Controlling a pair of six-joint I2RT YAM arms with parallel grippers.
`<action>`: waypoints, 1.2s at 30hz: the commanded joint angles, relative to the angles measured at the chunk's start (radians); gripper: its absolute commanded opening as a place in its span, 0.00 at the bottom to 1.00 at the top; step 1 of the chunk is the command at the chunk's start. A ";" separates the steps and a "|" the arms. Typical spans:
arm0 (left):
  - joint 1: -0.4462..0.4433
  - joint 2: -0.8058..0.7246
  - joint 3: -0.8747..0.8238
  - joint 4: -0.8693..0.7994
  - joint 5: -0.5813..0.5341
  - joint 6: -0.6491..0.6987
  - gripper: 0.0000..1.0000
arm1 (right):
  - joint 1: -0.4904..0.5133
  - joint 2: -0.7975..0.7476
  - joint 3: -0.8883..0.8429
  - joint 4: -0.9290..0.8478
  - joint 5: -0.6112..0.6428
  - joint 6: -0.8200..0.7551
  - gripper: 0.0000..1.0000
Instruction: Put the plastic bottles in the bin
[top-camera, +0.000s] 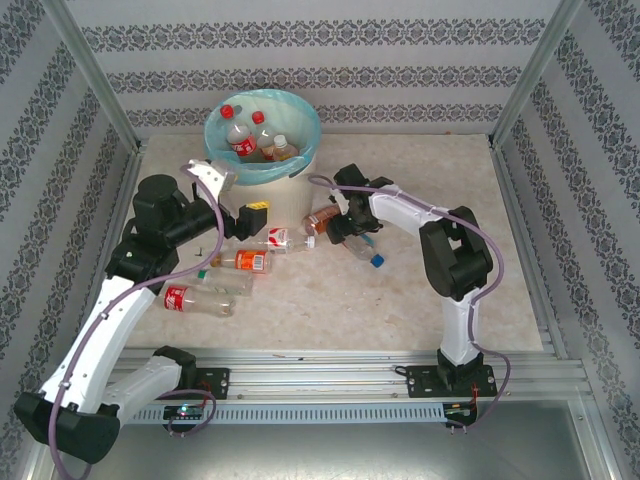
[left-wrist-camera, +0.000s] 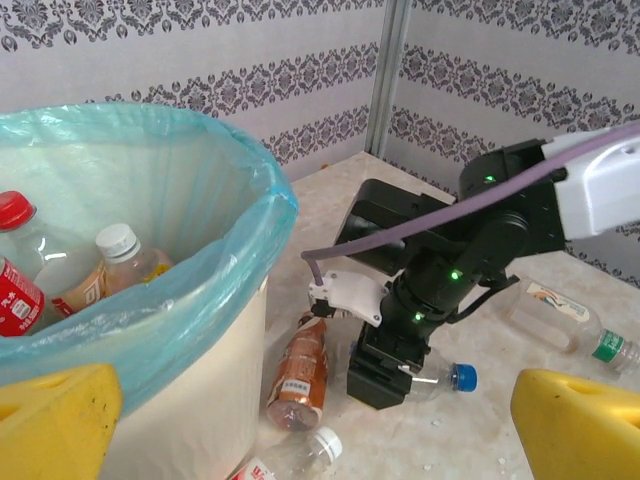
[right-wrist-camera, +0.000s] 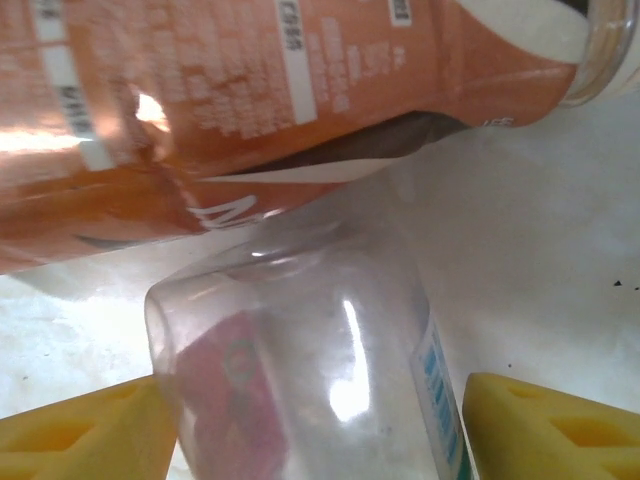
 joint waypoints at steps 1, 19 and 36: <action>-0.005 -0.037 -0.006 -0.027 -0.017 0.054 1.00 | -0.013 0.018 0.029 -0.044 0.013 0.018 0.70; -0.043 -0.051 -0.101 0.268 0.040 0.079 1.00 | -0.192 -0.336 -0.350 0.254 -0.370 0.310 0.49; -0.535 0.296 -0.199 0.541 -0.138 1.162 1.00 | -0.356 -0.504 -0.425 0.377 -0.838 0.842 0.47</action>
